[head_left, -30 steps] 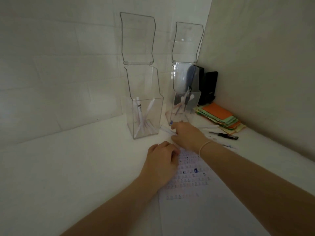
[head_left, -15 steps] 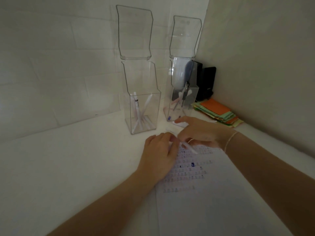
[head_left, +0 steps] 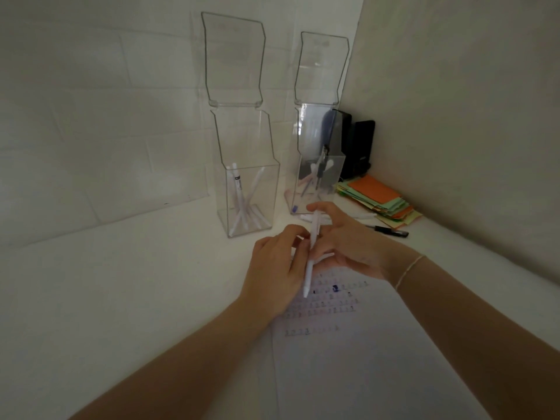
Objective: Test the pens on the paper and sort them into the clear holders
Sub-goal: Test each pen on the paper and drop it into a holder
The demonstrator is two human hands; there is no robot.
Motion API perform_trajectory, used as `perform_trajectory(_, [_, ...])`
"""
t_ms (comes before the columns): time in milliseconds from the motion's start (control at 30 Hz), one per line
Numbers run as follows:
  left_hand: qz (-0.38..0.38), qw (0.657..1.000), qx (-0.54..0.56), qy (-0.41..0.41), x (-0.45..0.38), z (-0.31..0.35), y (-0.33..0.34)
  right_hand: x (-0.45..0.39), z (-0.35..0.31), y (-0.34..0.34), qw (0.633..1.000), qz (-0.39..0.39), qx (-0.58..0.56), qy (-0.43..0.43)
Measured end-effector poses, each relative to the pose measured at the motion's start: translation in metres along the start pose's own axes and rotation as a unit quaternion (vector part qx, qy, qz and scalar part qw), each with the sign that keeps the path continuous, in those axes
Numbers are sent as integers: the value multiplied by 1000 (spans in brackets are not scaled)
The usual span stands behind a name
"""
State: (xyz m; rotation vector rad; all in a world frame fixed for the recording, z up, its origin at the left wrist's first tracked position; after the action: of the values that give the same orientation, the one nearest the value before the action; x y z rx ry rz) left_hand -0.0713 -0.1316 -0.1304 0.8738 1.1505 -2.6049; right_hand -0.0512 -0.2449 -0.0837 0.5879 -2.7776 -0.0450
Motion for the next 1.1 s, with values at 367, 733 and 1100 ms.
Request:
perform_trajectory(367, [-33, 989, 58, -132, 0, -14, 0, 4, -15, -25, 981, 118, -96, -120])
perform_trajectory(733, [-166, 980, -102, 32, 5, -9, 19, 53, 48, -38, 952, 113, -270, -85])
perform_trajectory(1100, [-193, 959, -192, 80, 8, -12, 29, 61, 74, -38, 920, 317, 97, -211])
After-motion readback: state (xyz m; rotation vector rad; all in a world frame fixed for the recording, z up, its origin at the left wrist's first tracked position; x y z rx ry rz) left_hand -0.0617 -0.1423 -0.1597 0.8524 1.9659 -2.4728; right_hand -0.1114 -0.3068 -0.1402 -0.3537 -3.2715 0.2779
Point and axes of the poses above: each hand's wrist, its own x-axis away from the middle knuckle, its own y-axis out of the palm, z = x × y, the point moved 4 cm from there along -x, towards the middle knuckle, and after that the axes turned 14 degrees about -x, right-handed, at the moved point
